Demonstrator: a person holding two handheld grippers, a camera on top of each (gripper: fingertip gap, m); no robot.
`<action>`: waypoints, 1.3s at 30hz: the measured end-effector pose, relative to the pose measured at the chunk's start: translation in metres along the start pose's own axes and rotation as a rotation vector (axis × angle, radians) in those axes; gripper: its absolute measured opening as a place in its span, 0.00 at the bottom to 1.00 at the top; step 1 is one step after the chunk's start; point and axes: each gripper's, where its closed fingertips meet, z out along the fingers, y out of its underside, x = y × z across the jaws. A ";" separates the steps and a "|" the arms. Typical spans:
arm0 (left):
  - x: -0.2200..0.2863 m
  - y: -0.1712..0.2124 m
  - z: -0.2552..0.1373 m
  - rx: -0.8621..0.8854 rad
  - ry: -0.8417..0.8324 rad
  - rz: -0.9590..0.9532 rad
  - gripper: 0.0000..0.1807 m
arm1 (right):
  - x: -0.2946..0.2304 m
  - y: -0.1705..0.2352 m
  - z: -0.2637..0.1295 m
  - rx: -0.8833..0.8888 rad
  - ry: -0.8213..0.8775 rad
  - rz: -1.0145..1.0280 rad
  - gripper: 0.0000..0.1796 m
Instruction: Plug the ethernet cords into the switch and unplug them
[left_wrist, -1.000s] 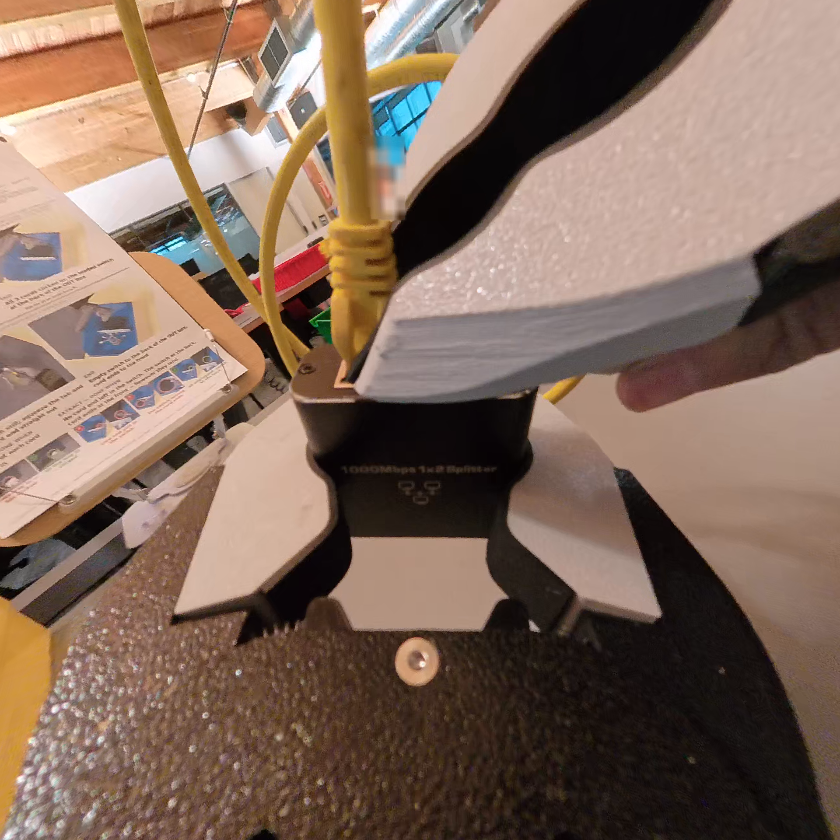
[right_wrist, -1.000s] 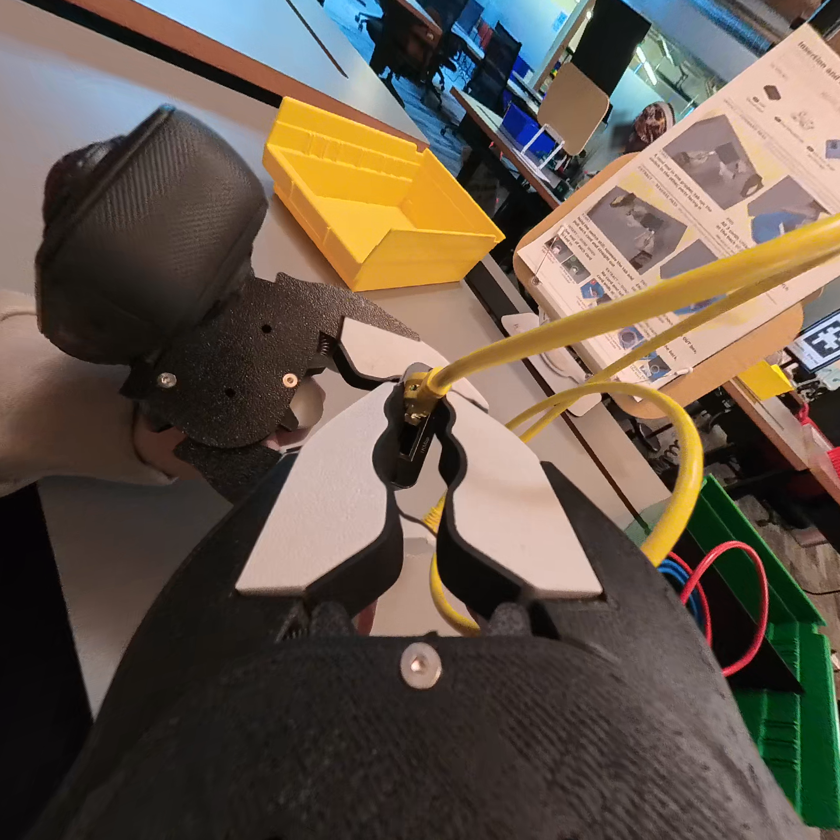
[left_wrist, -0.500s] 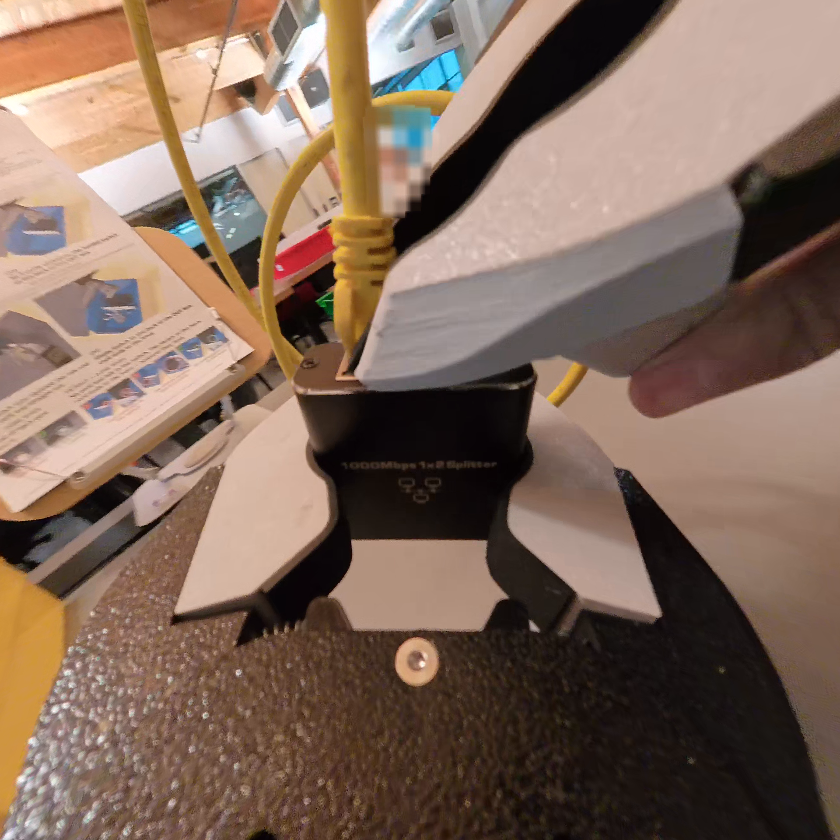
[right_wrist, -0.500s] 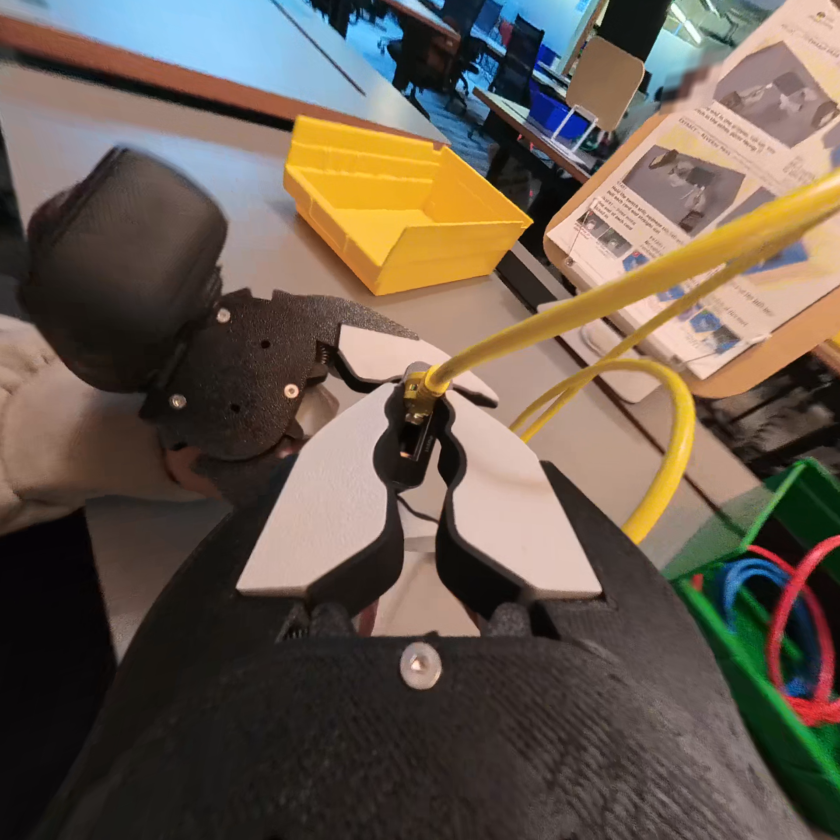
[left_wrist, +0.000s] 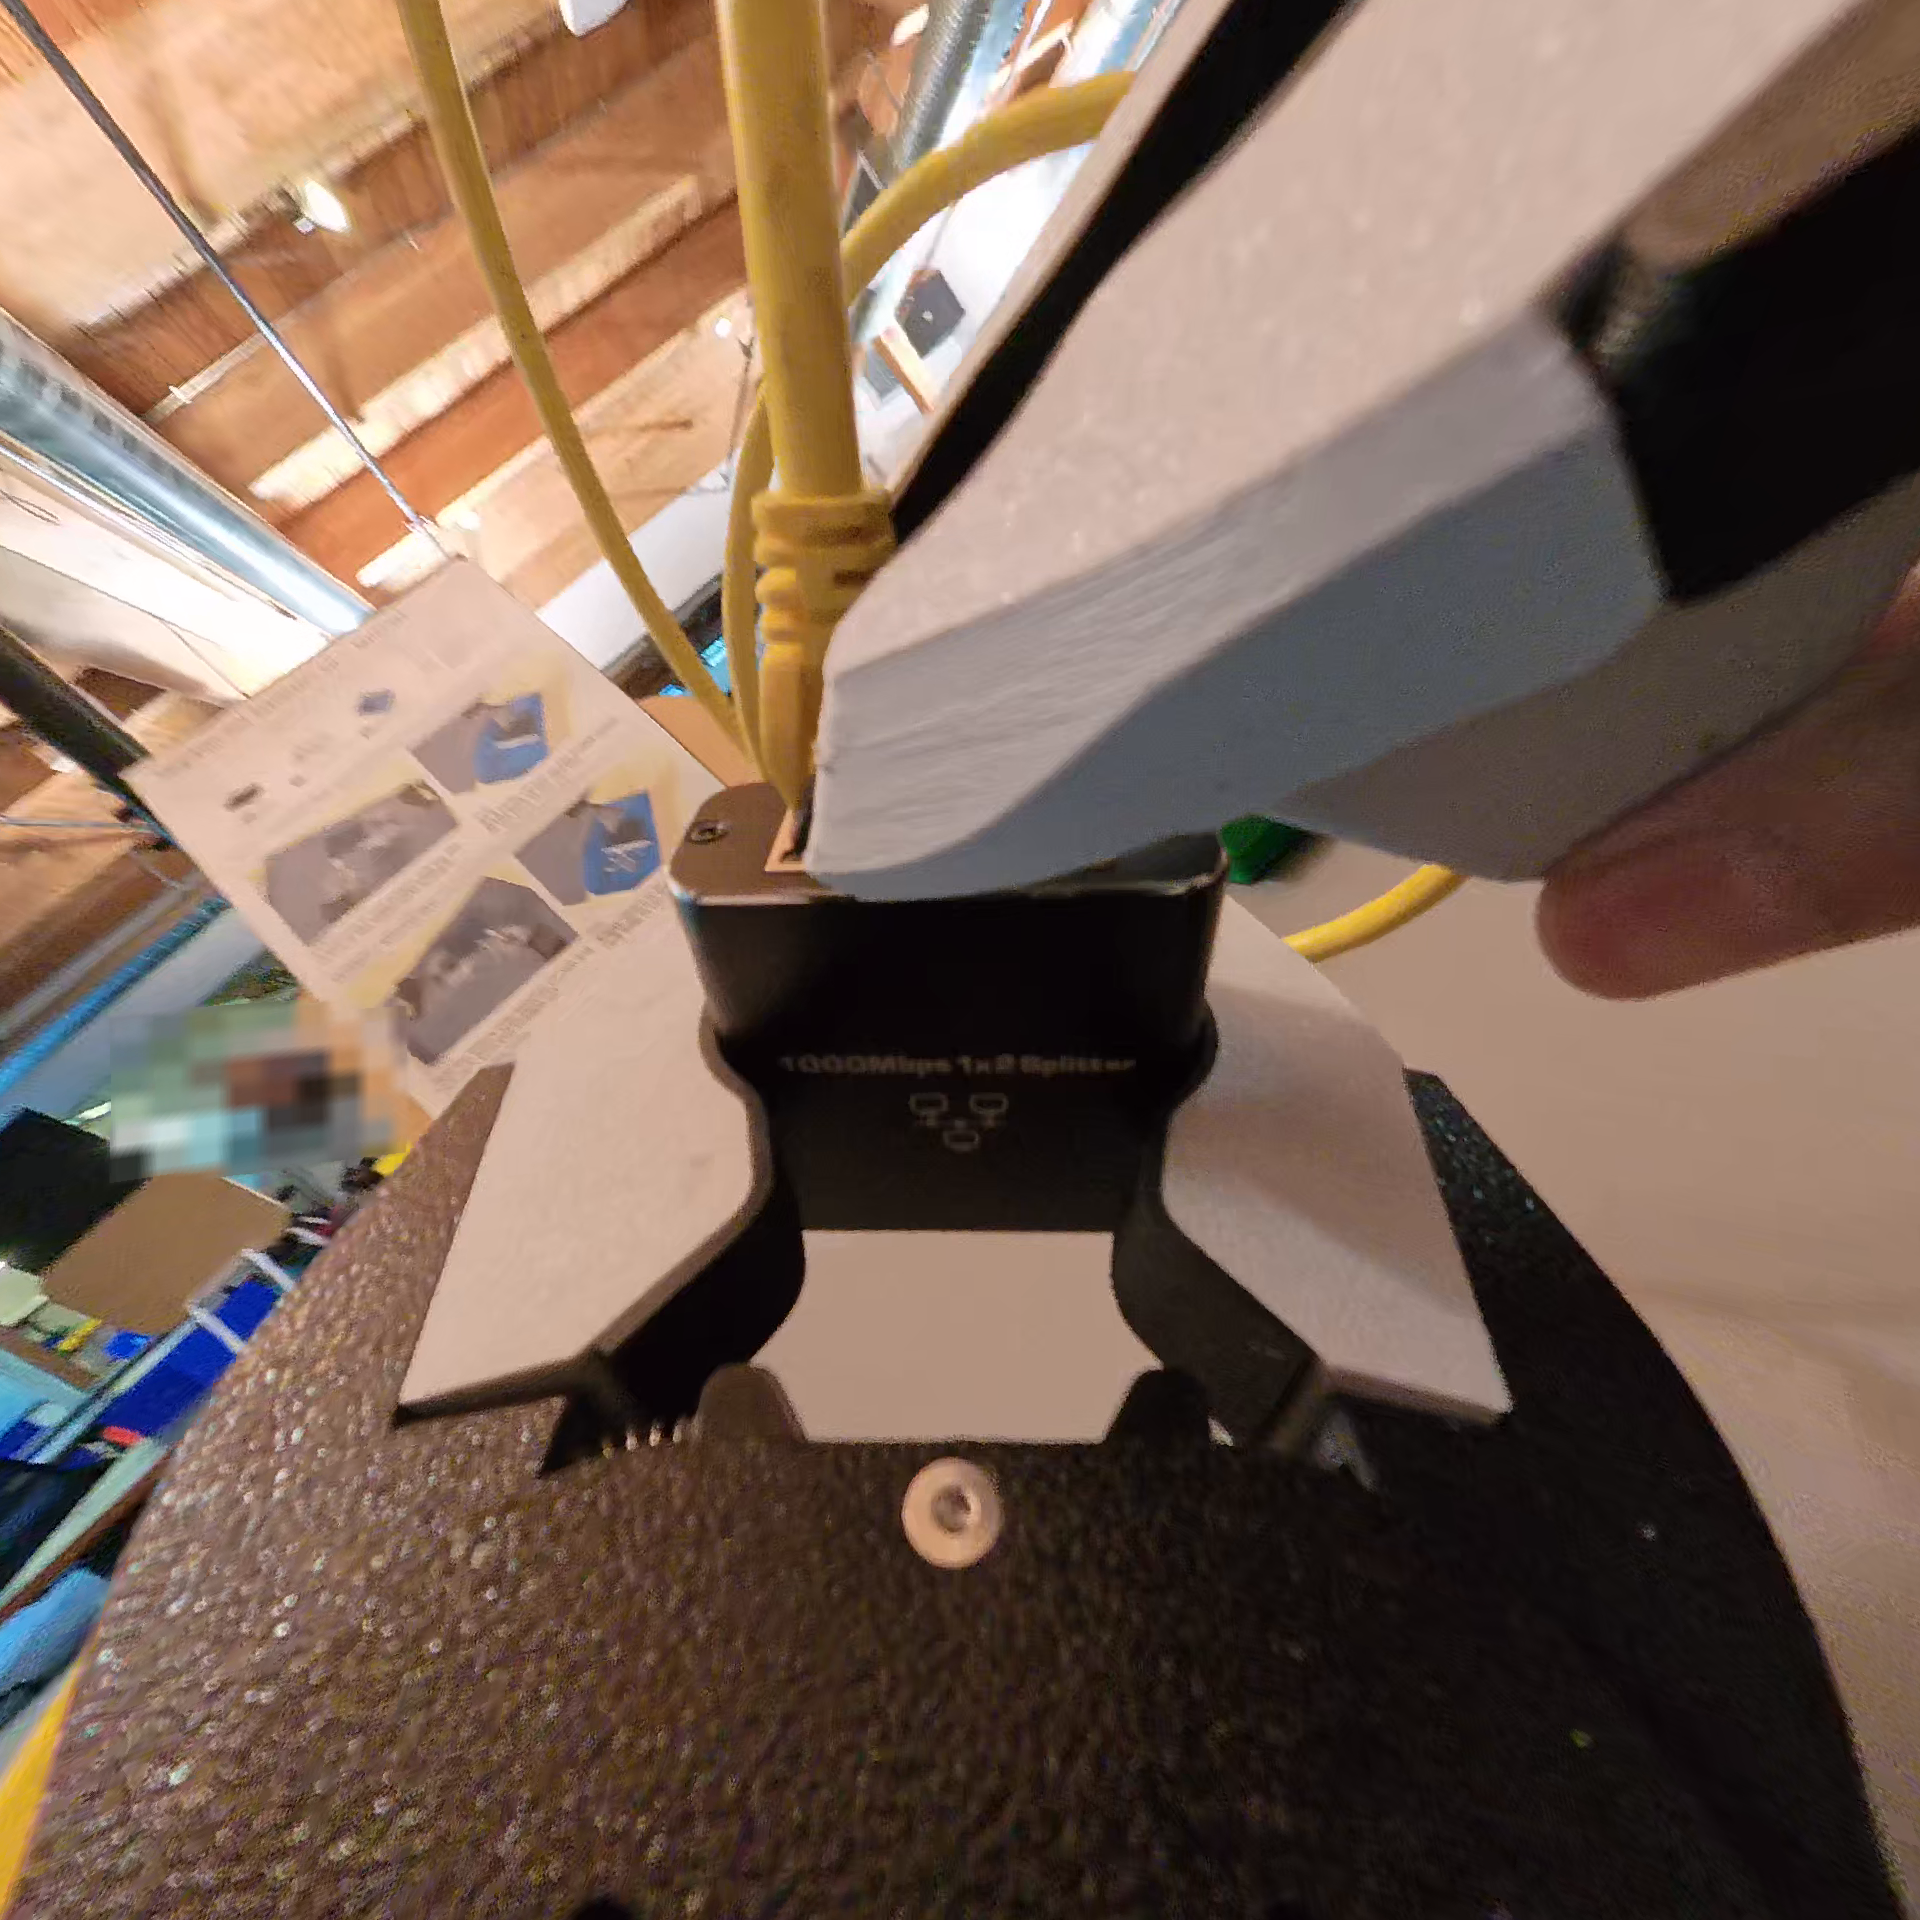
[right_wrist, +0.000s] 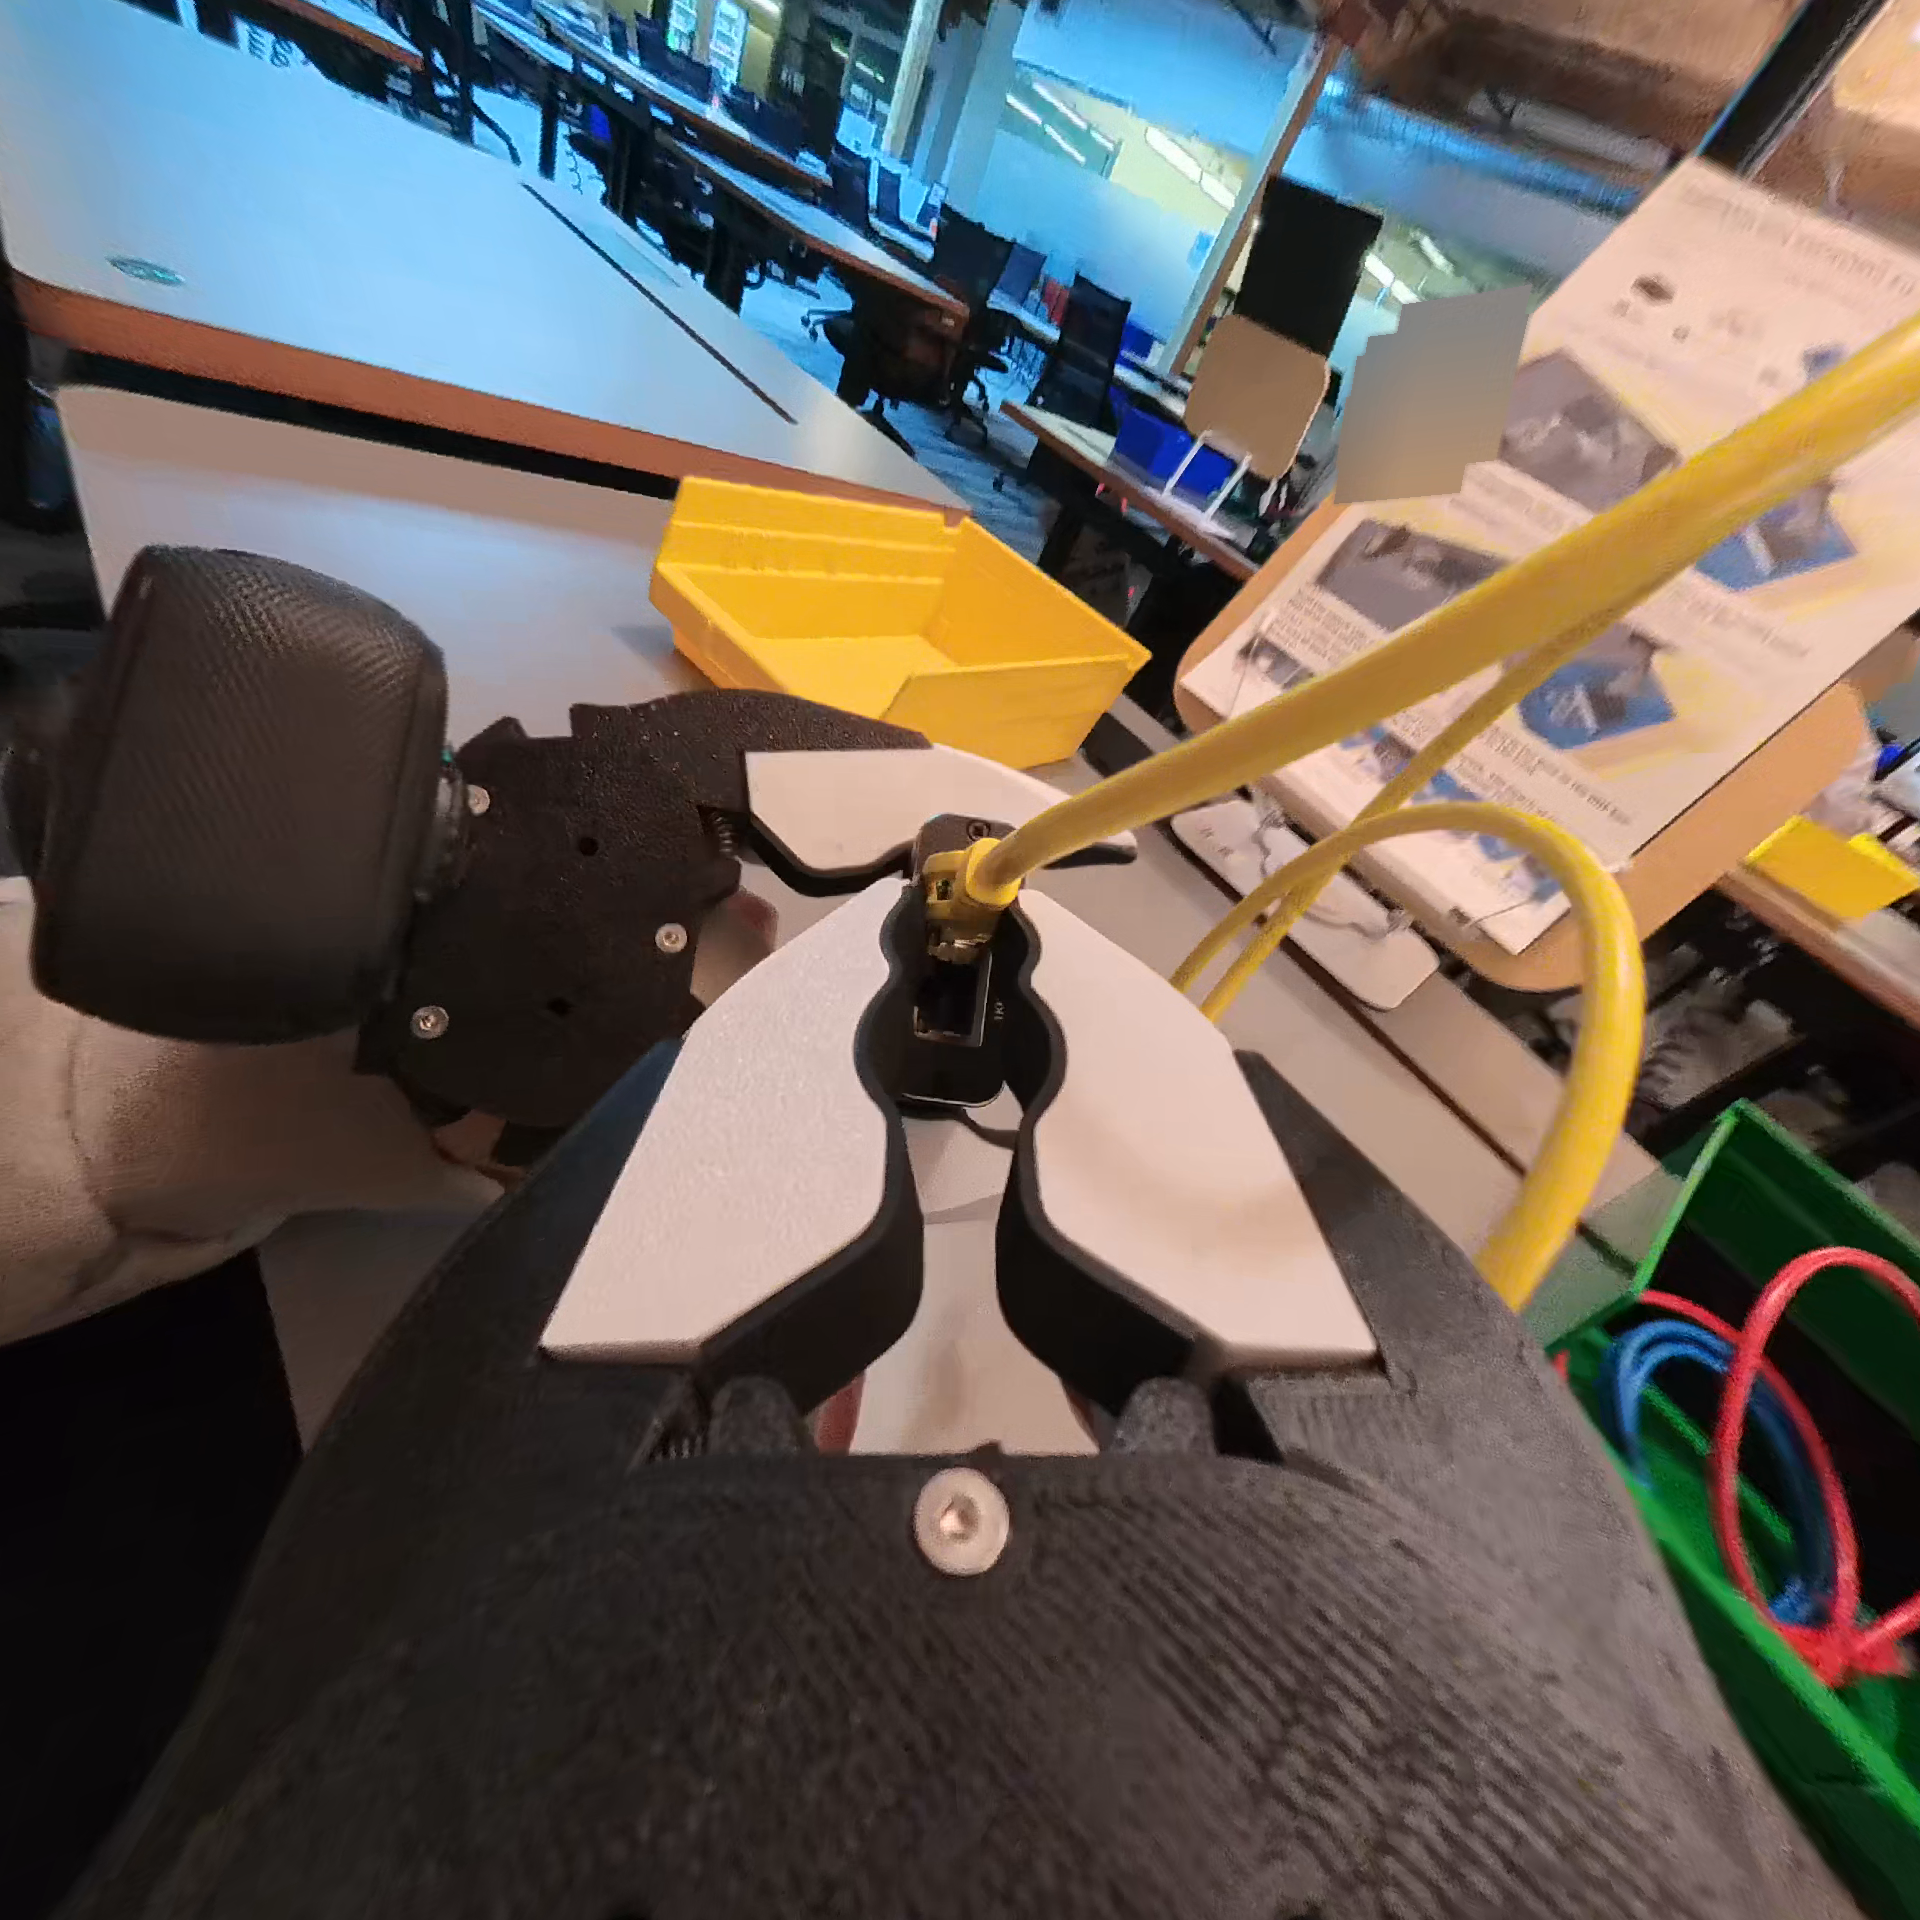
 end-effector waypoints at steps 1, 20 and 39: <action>-0.005 -0.005 -0.003 0.011 -0.023 0.017 0.42 | -0.001 -0.006 -0.002 0.008 0.005 -0.028 0.08; -0.030 0.005 -0.007 0.061 -0.125 -0.086 0.41 | -0.013 -0.016 0.022 -0.043 0.005 -0.234 0.08; -0.039 -0.024 -0.020 0.126 -0.197 0.087 0.42 | -0.022 -0.039 0.000 0.270 0.002 -0.121 0.08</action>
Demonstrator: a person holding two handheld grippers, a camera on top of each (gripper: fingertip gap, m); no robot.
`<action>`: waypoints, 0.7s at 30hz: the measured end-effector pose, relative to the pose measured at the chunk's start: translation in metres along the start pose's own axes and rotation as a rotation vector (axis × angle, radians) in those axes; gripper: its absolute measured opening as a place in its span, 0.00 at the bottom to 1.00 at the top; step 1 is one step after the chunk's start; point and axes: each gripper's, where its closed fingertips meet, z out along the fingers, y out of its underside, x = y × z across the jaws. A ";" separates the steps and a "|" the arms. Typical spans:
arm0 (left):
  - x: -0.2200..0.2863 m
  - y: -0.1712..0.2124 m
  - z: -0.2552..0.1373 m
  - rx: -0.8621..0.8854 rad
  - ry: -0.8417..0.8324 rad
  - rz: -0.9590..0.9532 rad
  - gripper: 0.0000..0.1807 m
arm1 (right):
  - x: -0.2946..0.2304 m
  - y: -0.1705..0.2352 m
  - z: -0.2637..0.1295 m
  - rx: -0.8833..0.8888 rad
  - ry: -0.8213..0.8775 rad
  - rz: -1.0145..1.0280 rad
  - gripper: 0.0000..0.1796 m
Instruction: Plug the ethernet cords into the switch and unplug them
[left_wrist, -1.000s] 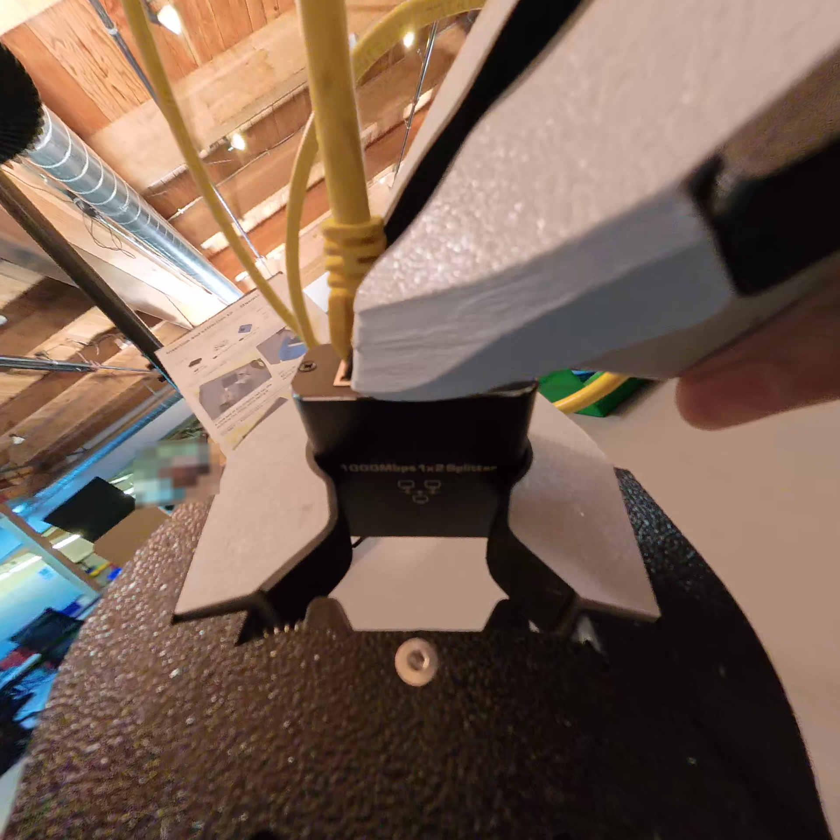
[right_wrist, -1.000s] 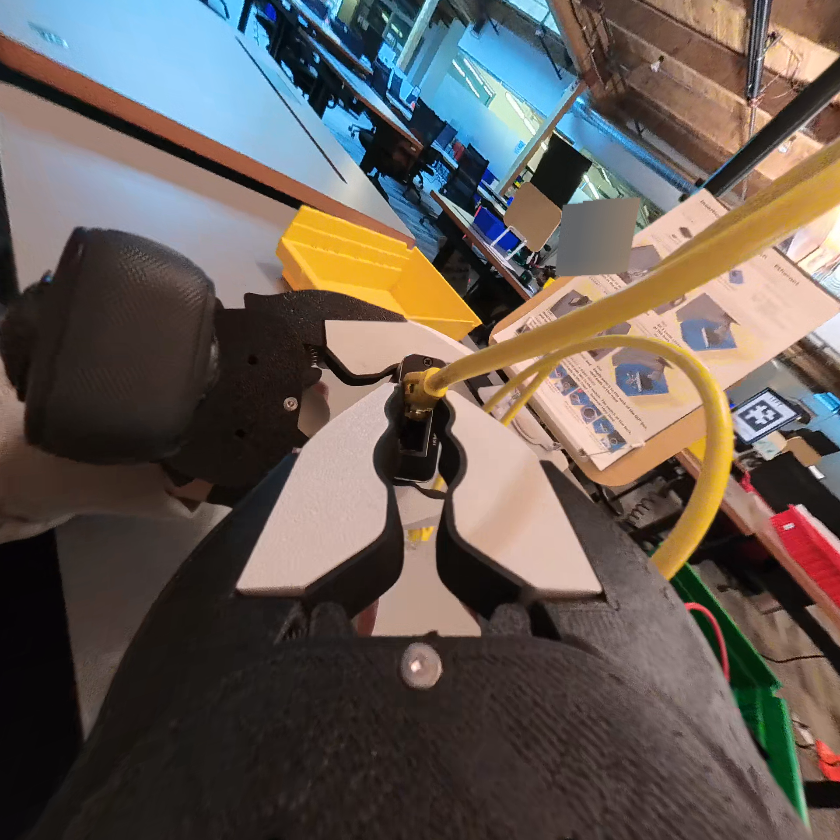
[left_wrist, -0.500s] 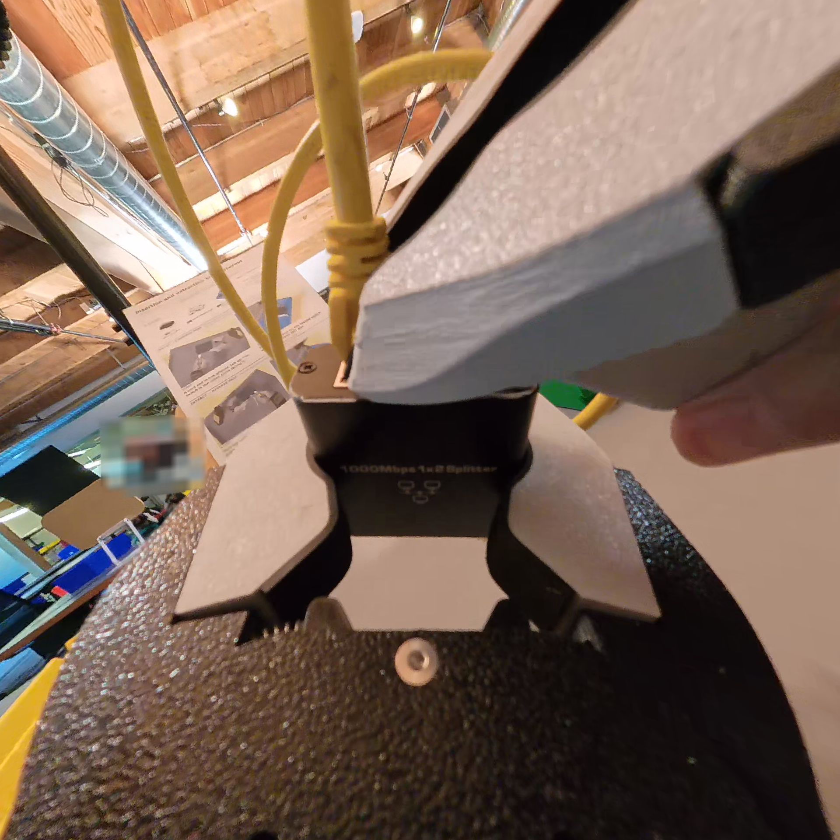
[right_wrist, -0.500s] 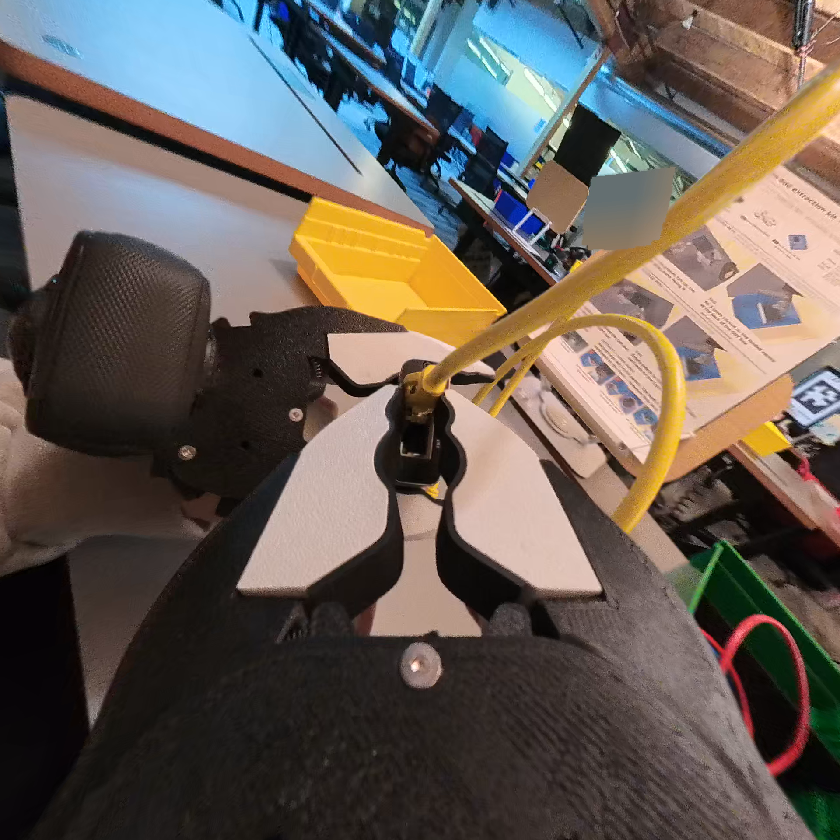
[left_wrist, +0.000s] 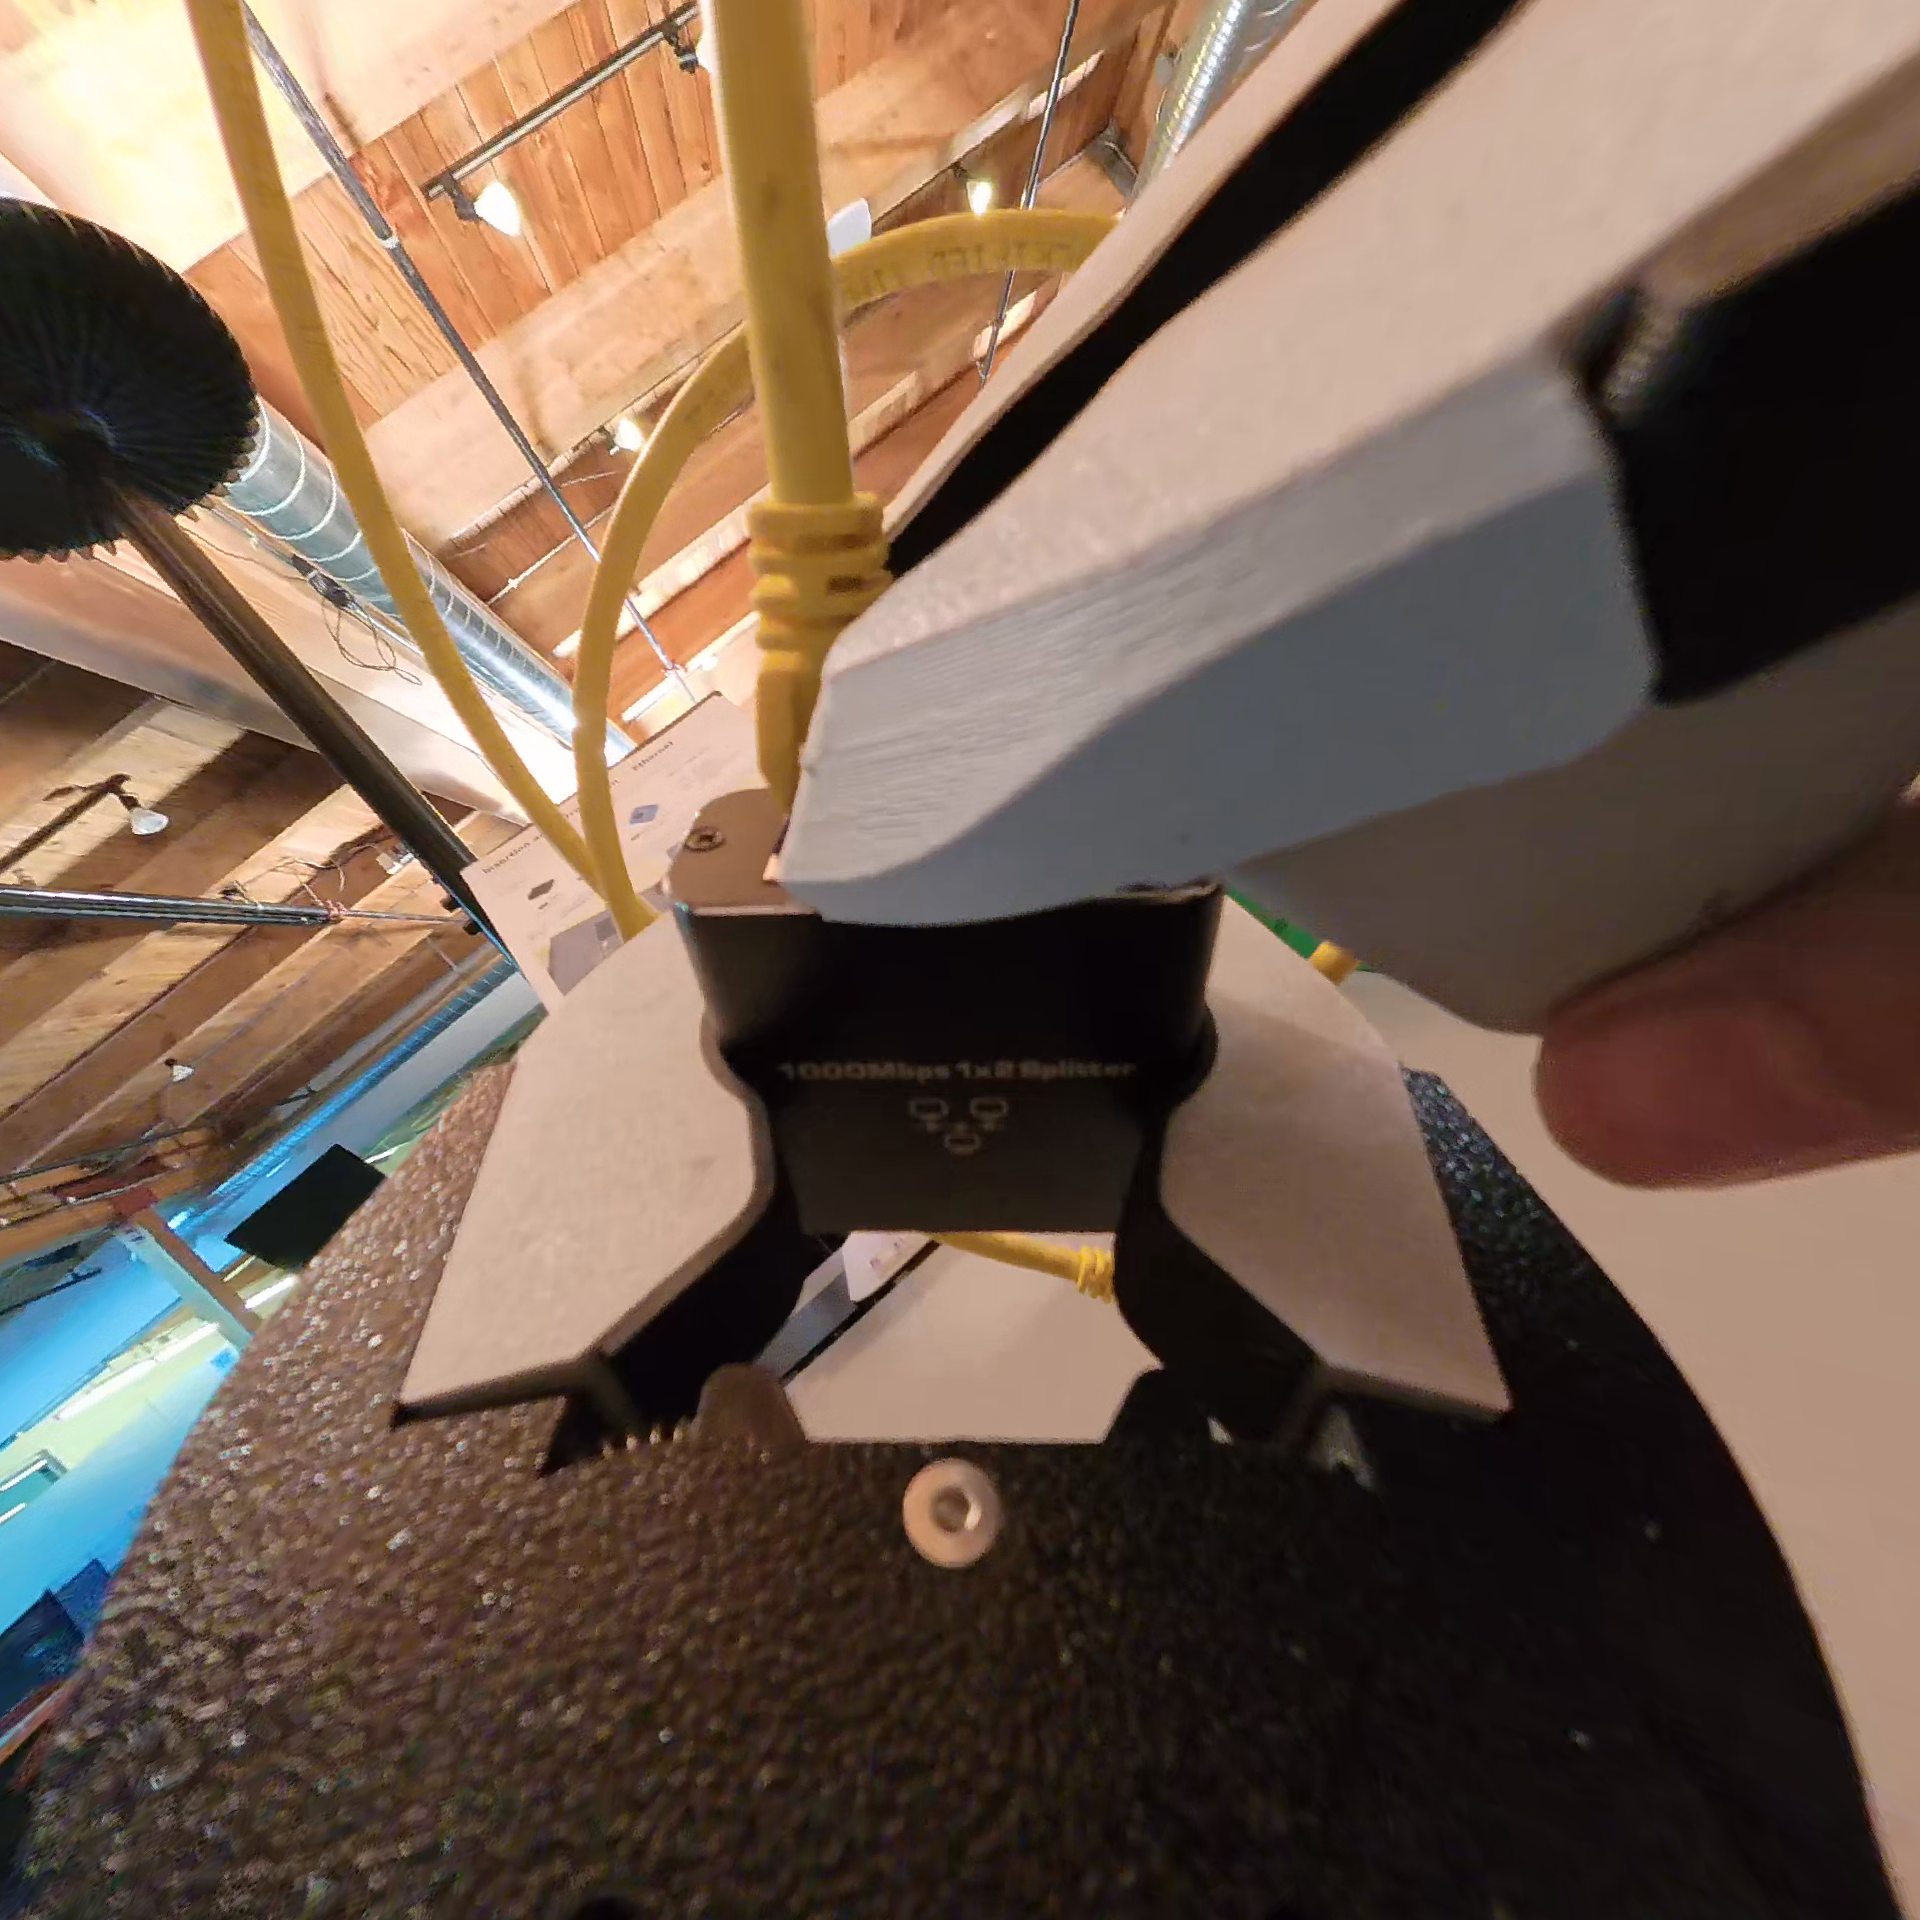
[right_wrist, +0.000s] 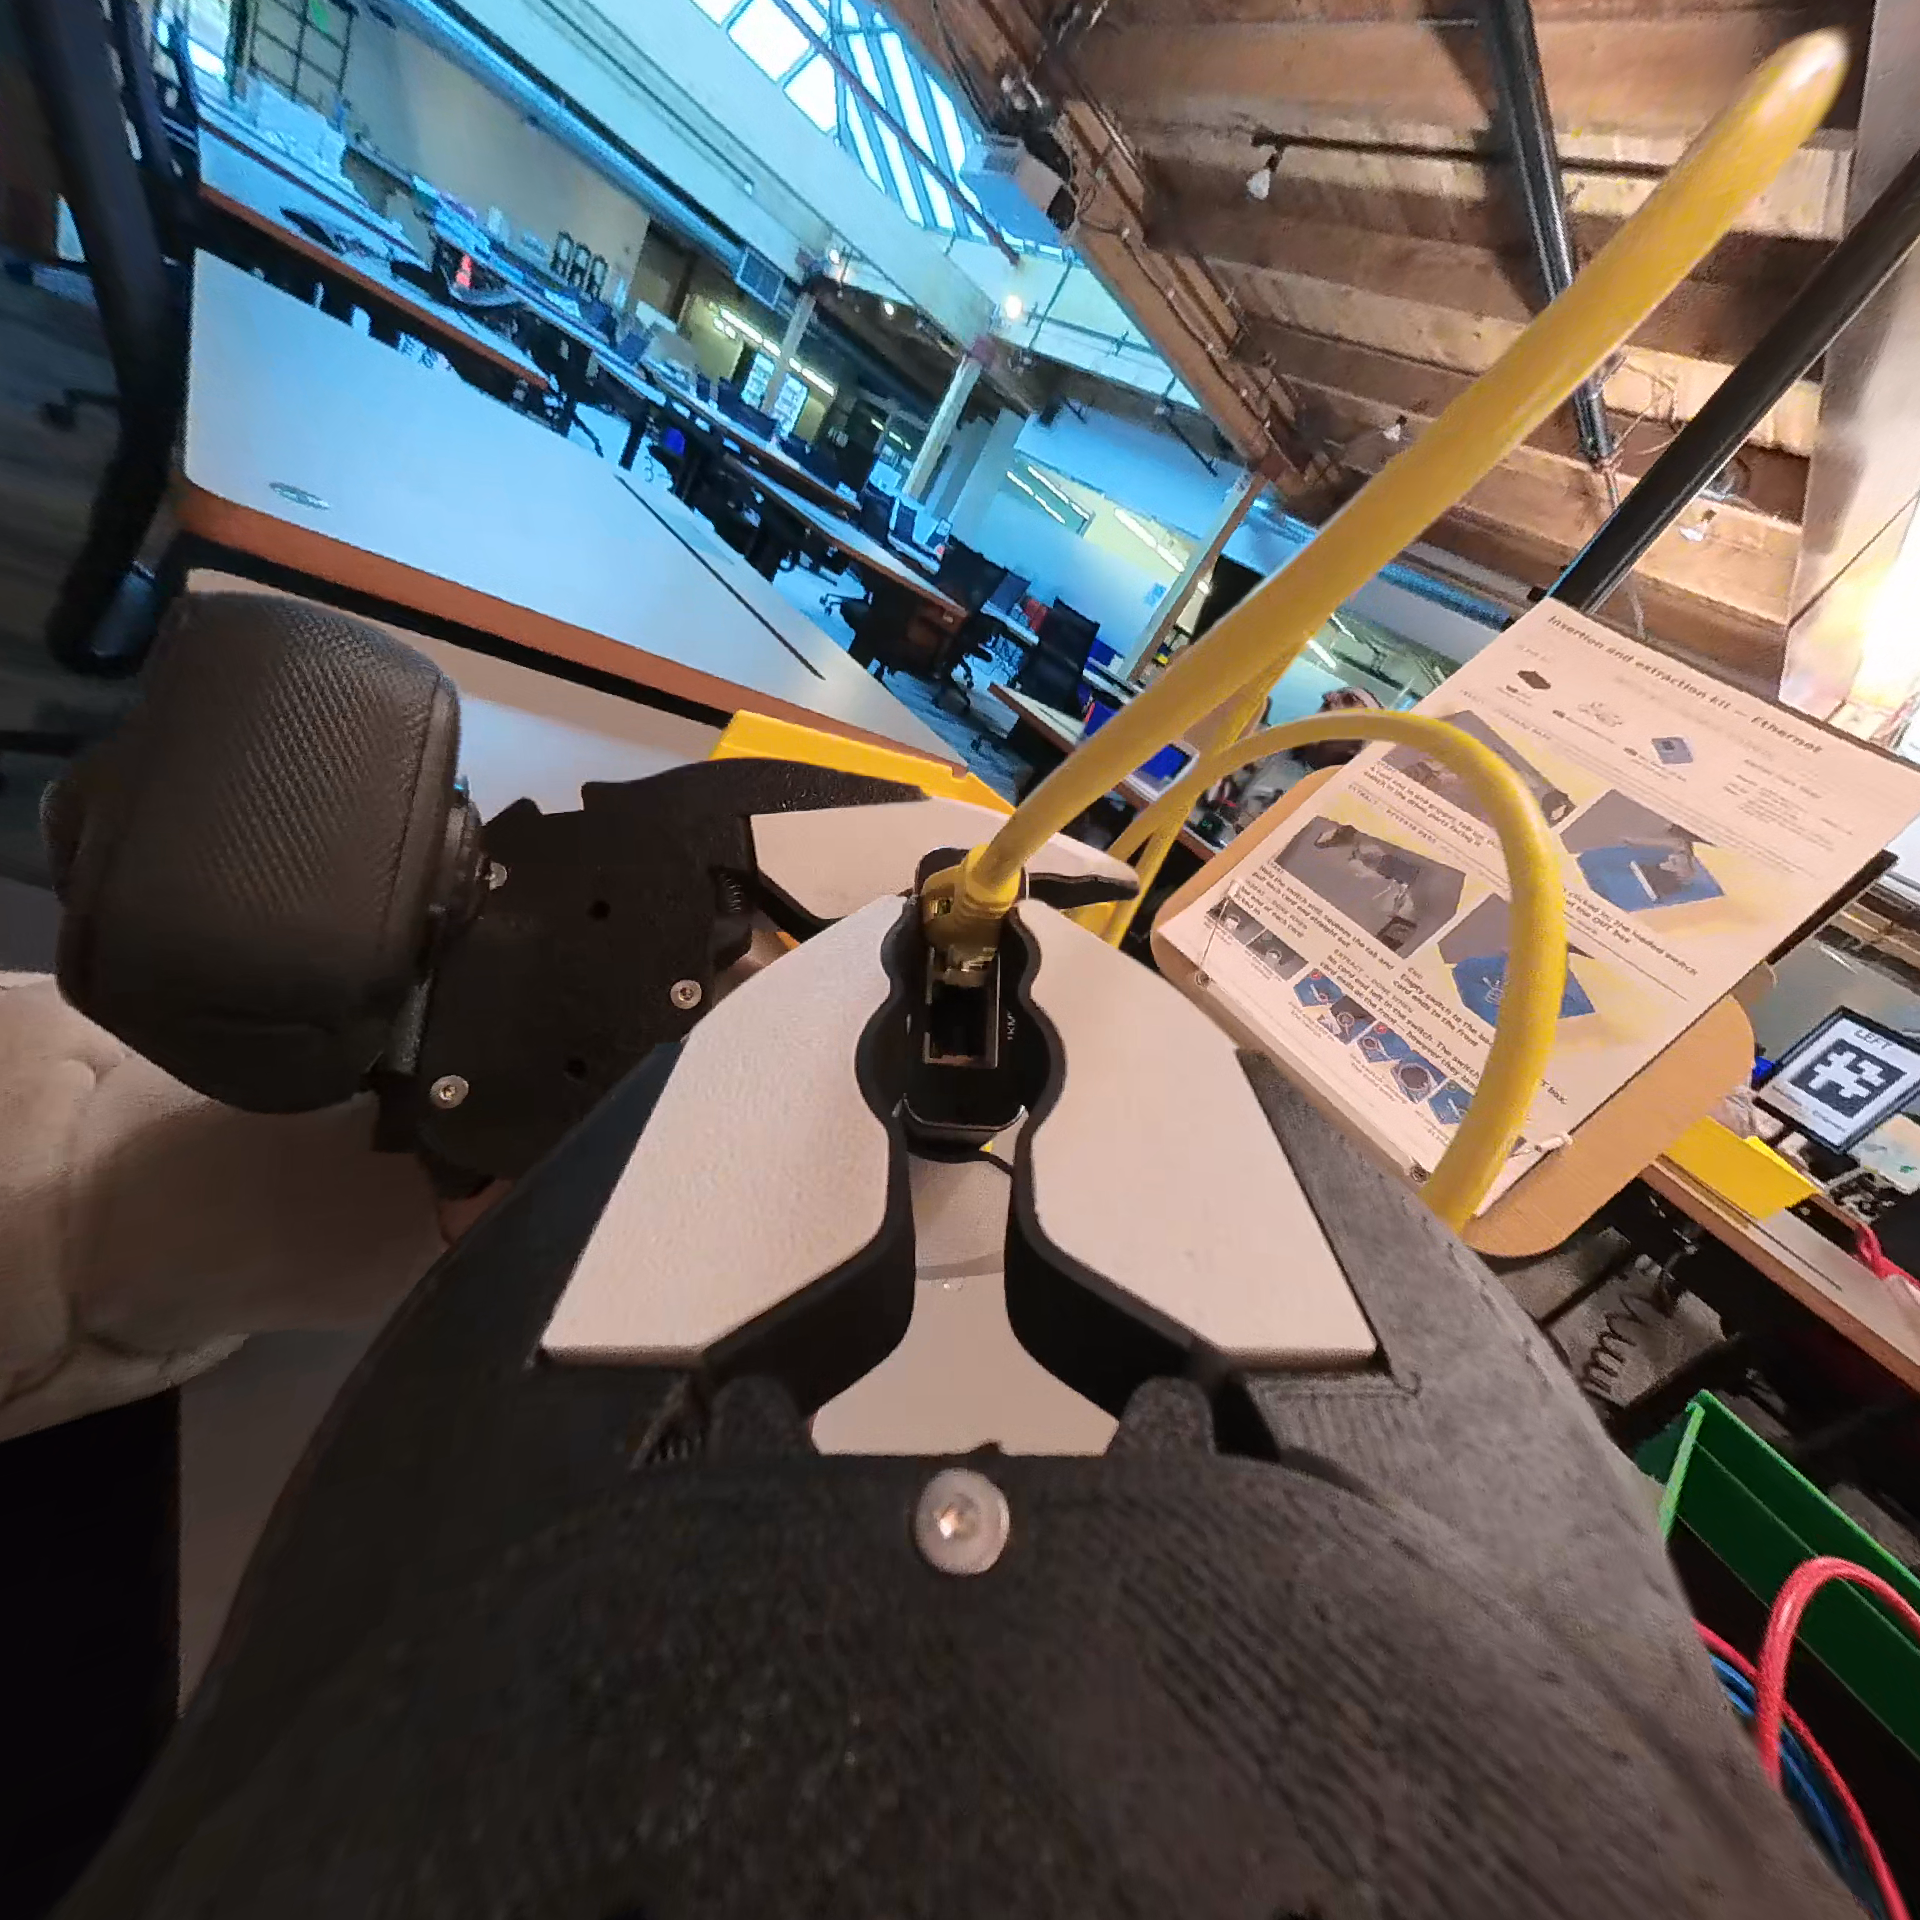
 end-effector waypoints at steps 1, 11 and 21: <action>-0.001 -0.001 0.000 0.004 -0.004 0.004 0.42 | -0.001 -0.001 0.000 0.013 -0.004 0.006 0.08; -0.006 -0.008 -0.002 0.035 -0.015 0.004 0.41 | -0.004 -0.011 0.000 0.096 -0.006 -0.025 0.08; -0.004 -0.012 -0.004 0.070 -0.005 -0.017 0.42 | -0.006 -0.012 -0.002 0.082 -0.023 -0.044 0.08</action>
